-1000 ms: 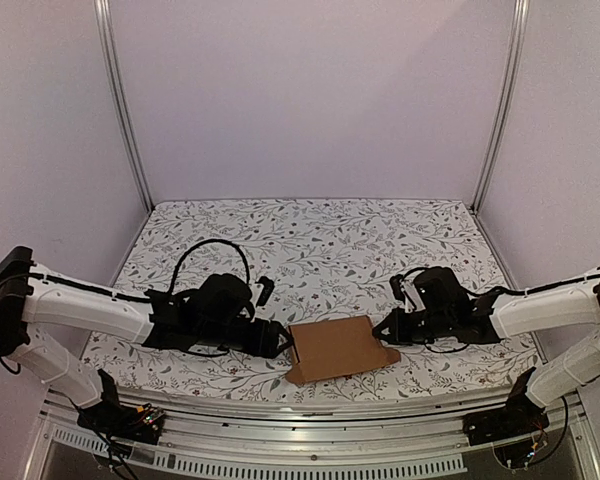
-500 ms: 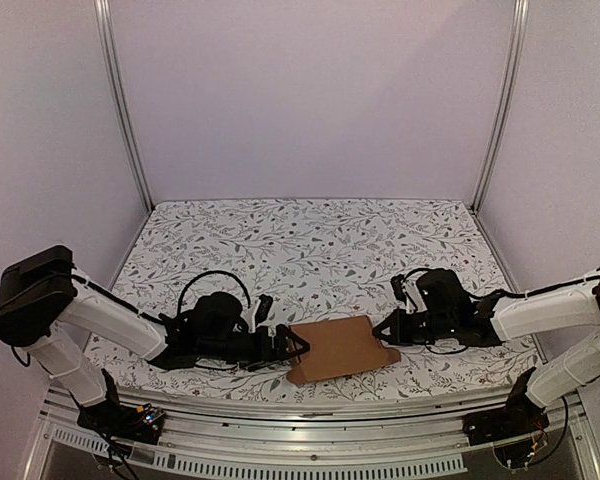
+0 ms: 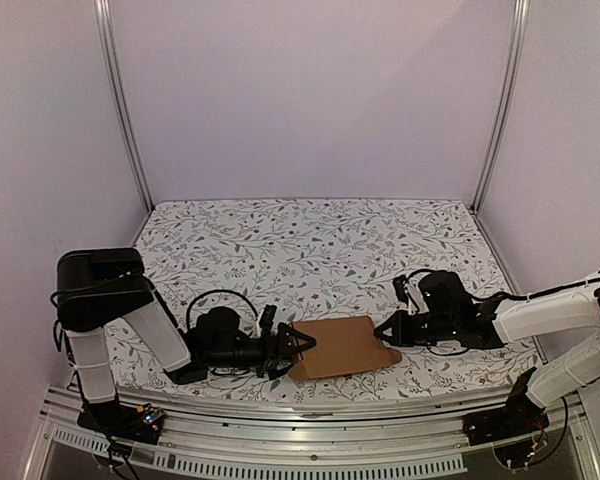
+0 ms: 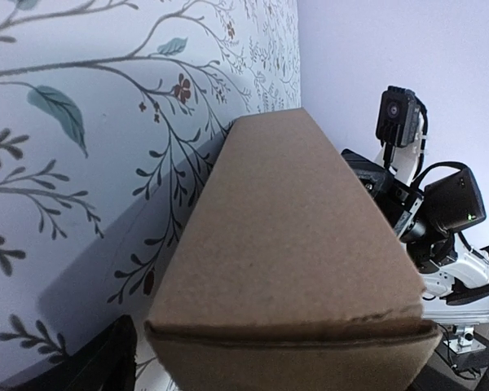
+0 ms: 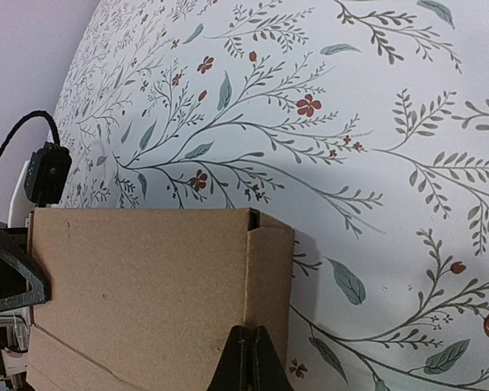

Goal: Fold the paper box

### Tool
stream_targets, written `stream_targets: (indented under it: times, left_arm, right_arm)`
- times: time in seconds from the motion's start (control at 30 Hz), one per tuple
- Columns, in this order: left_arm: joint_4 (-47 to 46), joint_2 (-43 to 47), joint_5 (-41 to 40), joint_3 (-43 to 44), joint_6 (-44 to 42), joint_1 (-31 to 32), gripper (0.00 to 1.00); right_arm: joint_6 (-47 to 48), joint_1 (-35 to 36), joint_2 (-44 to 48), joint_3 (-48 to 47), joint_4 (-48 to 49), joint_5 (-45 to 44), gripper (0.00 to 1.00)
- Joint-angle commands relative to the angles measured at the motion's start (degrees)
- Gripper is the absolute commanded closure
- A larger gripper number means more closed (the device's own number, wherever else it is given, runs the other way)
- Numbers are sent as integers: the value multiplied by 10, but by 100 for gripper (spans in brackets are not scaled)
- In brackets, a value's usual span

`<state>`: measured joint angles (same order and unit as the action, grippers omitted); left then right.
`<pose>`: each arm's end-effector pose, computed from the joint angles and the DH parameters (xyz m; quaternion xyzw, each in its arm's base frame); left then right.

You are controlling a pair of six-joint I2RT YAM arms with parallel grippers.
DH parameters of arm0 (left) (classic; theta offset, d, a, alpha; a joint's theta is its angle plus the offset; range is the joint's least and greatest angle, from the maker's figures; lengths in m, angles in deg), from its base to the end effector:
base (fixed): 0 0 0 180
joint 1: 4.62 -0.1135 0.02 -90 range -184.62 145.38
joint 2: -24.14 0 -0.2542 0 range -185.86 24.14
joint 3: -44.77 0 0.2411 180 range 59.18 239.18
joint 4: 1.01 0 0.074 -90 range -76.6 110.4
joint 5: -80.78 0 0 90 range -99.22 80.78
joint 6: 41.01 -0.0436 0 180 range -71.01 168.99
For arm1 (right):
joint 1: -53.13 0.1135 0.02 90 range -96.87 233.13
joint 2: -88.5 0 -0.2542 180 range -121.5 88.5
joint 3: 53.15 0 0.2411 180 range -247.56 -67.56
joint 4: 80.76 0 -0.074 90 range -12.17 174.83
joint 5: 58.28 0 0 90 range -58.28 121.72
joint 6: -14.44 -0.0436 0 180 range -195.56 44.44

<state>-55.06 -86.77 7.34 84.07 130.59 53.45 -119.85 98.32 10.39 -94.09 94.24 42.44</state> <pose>0.1466 -0.2588 0.0872 -0.0795 0.7989 -0.5889 0.0925 0.1679 0.1805 0.1381 -0.0450 0.9098 0.3448 0.2266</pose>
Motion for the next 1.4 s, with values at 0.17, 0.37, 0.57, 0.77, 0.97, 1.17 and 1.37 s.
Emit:
stream_targets:
  times: [0.17,0.37,0.57,0.77,0.97,1.17,1.37]
  left_arm:
    - [-75,-17,16,-21,31,-20,26]
    - [-90,-24,22,-24,37,-24,42]
    - [-98,-29,26,-24,40,-25,62]
    - [-96,-35,32,-16,40,-25,85]
    - [-83,-28,29,-14,40,-26,100]
    - [-64,-13,35,-12,41,-27,100]
    - [-67,6,44,-29,48,-41,100]
  right_arm:
    - [8,-2,-13,22,-80,-3,100]
    - [10,-2,-20,20,-80,-4,100]
    - [10,-1,-21,17,-81,-4,100]
    - [20,-2,-8,16,-87,-7,97]
    - [60,-2,31,-11,-132,-9,77]
    - [135,-1,108,-55,-230,-33,53]
    - [234,-2,188,-107,-294,-21,32]
